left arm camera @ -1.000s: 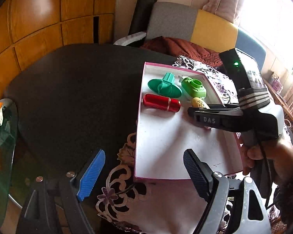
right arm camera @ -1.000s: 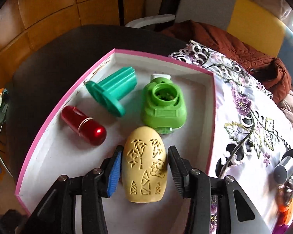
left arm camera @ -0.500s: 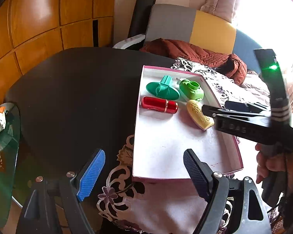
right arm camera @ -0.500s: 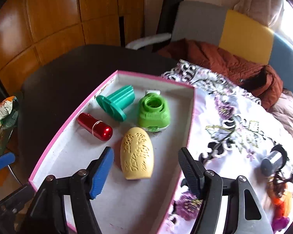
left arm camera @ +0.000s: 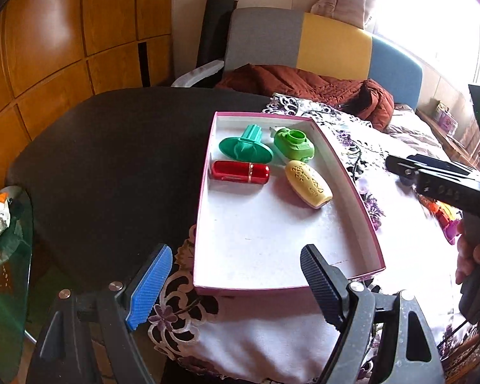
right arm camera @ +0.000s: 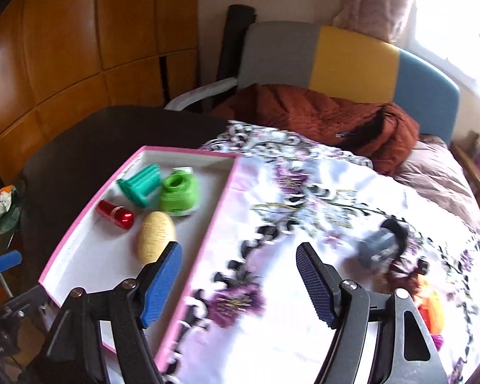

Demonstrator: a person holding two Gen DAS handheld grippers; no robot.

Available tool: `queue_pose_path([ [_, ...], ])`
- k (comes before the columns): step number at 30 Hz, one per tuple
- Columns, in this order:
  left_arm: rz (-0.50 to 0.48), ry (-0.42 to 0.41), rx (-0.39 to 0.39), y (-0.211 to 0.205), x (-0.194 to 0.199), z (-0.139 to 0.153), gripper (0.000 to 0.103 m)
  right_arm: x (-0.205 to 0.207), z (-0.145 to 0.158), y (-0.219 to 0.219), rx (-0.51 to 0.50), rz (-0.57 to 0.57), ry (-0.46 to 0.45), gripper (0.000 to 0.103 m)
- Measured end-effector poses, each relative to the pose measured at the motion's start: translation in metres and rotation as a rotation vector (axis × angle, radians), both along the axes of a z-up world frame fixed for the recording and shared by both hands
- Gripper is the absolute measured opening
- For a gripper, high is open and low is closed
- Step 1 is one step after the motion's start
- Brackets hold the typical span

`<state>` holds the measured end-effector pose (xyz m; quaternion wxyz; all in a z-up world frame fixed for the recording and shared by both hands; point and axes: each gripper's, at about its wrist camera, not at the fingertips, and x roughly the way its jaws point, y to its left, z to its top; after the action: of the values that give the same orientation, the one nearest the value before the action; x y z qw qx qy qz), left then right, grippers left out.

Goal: Organize rigid objects
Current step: 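Move both tools back over the remaining toys on the cloth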

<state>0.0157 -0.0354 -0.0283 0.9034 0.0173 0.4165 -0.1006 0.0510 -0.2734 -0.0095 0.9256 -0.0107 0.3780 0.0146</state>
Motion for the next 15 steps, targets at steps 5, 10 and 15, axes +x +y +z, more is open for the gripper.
queue_pose_path([
  [5, -0.024, 0.0, 0.013, -0.009, -0.002, 0.001, 0.084, -0.012, 0.006, -0.041, -0.023, -0.087, -0.012, 0.076],
  [10, -0.059, -0.001, 0.002, -0.018, -0.004, 0.003, 0.084, -0.028, 0.015, -0.093, -0.047, -0.199, -0.038, 0.081],
  [15, -0.119, 0.024, -0.047, -0.031, 0.0, 0.008, 0.084, -0.048, 0.022, -0.159, -0.062, -0.383, -0.095, 0.084],
])
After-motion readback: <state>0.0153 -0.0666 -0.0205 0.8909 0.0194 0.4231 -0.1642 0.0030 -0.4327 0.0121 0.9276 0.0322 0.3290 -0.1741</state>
